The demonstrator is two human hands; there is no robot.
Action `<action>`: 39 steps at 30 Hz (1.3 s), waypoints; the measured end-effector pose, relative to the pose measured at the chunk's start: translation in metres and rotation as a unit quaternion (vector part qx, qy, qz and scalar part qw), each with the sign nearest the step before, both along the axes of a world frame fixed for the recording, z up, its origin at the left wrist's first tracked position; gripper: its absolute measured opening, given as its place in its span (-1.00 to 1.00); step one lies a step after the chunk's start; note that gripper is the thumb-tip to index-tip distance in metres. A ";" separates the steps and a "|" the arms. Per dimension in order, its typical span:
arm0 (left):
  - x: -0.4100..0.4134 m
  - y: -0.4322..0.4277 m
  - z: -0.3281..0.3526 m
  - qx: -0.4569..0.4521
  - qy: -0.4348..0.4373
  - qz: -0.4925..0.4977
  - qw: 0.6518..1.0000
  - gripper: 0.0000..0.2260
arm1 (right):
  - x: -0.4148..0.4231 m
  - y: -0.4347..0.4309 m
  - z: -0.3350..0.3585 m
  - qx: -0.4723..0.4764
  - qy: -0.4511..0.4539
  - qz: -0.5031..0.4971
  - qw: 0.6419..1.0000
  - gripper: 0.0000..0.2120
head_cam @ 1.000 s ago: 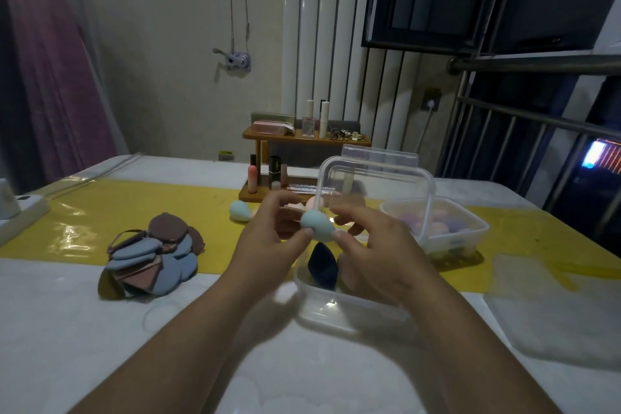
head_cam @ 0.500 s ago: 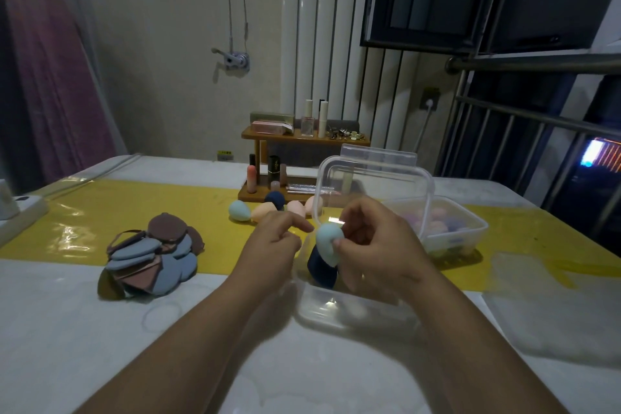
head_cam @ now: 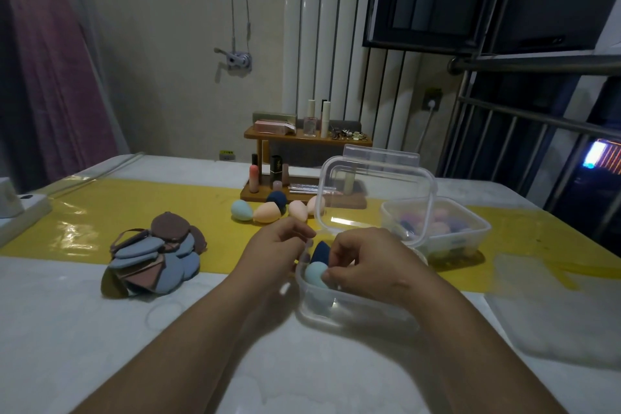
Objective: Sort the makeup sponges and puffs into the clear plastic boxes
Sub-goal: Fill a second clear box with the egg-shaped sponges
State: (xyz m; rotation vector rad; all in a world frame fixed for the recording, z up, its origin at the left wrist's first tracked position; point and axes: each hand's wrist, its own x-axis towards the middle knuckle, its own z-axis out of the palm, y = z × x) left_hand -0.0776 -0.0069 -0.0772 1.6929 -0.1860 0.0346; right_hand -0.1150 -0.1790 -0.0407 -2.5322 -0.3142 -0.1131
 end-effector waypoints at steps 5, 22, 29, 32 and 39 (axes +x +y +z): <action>-0.006 -0.004 0.002 -0.029 0.019 -0.002 0.999 -0.73 | -0.002 0.002 0.003 -0.022 0.029 -0.002 0.999 -0.89; 0.002 0.000 -0.001 0.022 -0.006 -0.001 1.000 -0.73 | 0.000 0.000 0.004 -0.030 0.024 0.020 0.999 -0.92; 0.002 0.001 -0.001 0.023 -0.007 -0.002 1.000 -0.73 | 0.001 -0.002 0.001 -0.009 -0.013 0.007 1.000 -0.97; 0.002 0.001 -0.001 0.021 -0.002 -0.004 1.000 -0.73 | 0.002 -0.004 -0.002 0.032 -0.087 -0.032 0.995 -0.96; 0.001 0.002 0.001 -0.009 0.019 -0.010 1.000 -0.75 | 0.007 -0.006 -0.001 -0.055 -0.101 -0.092 0.989 -0.71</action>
